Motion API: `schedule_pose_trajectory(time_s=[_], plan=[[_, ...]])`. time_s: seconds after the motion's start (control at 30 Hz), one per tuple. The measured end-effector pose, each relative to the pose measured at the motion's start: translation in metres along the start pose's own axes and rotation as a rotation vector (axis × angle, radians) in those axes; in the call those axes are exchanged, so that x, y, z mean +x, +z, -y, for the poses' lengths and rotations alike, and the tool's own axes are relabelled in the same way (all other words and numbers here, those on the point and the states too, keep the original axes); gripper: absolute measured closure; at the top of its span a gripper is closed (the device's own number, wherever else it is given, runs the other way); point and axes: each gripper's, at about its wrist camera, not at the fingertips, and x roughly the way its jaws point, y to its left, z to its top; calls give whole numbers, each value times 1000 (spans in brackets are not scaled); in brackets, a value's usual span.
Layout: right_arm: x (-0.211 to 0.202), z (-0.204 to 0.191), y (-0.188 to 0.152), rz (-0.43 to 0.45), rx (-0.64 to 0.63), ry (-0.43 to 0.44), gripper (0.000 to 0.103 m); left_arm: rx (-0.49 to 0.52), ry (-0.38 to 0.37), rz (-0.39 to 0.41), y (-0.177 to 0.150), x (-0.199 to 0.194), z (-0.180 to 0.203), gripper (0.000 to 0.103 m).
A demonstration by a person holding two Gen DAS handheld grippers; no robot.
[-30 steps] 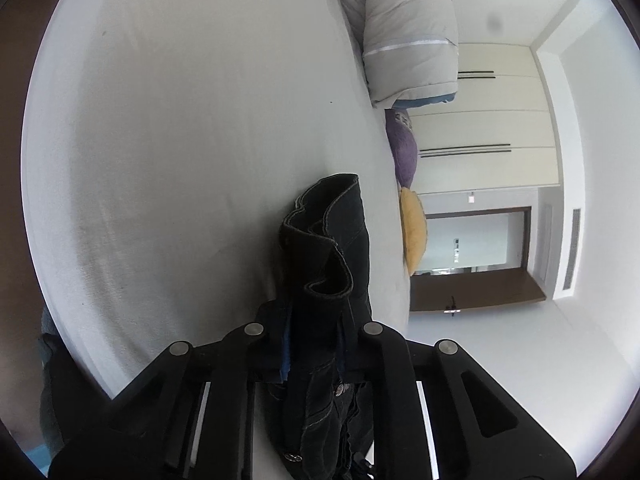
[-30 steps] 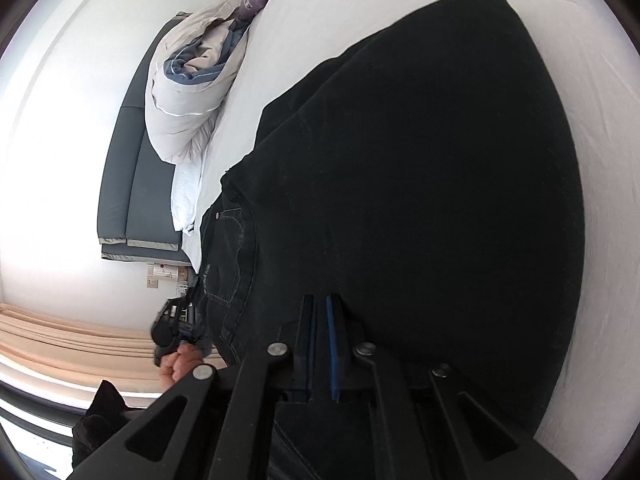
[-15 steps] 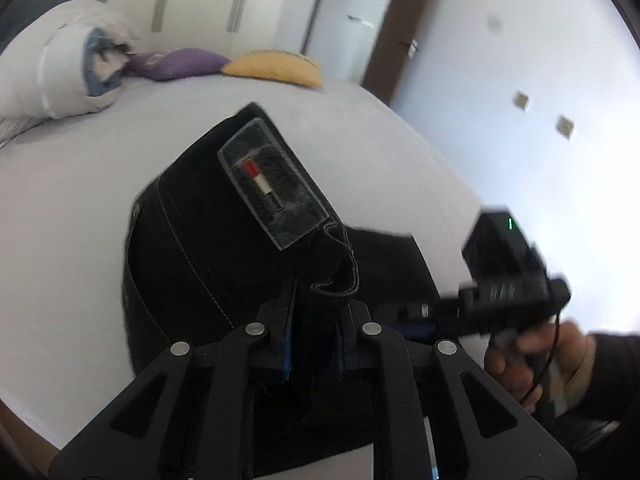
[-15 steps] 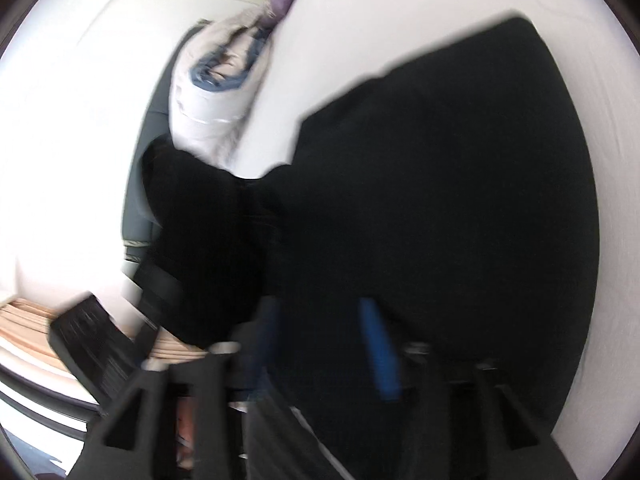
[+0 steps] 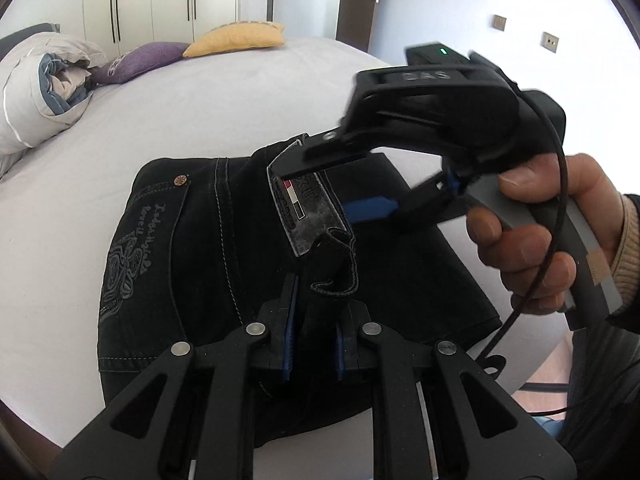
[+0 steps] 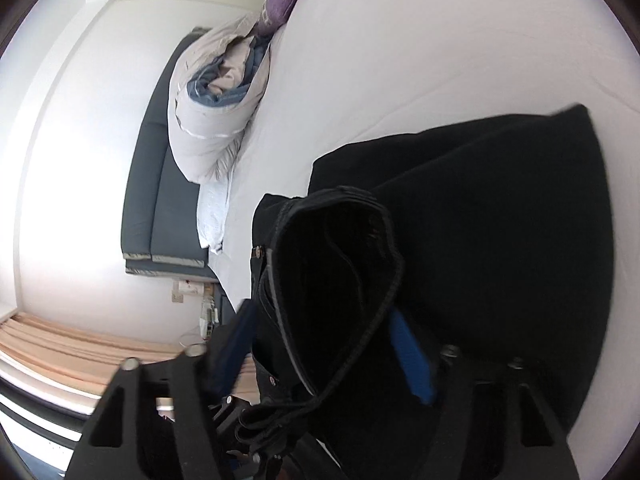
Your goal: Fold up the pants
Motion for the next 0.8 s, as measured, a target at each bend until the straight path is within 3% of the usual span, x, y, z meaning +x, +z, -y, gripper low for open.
schedule_pose_trajectory(time_s=[0.1, 0.17, 0.27, 0.43, 0.8], plan=[[5, -6, 5, -12, -17, -27, 49, 9, 15, -16, -2, -1, 7, 90], [7, -8, 7, -25, -37, -67, 71, 1, 22, -25, -1, 2, 10, 90], [6, -9, 8, -30, -54, -104, 81, -5, 19, -40, -2, 2, 12, 90], [2, -9, 5, -11, -63, -124, 84, 11, 27, -54, 2, 3, 22, 90], [-30, -8, 3, 39, -49, -83, 86, 31, 18, -50, 14, -8, 30, 90]])
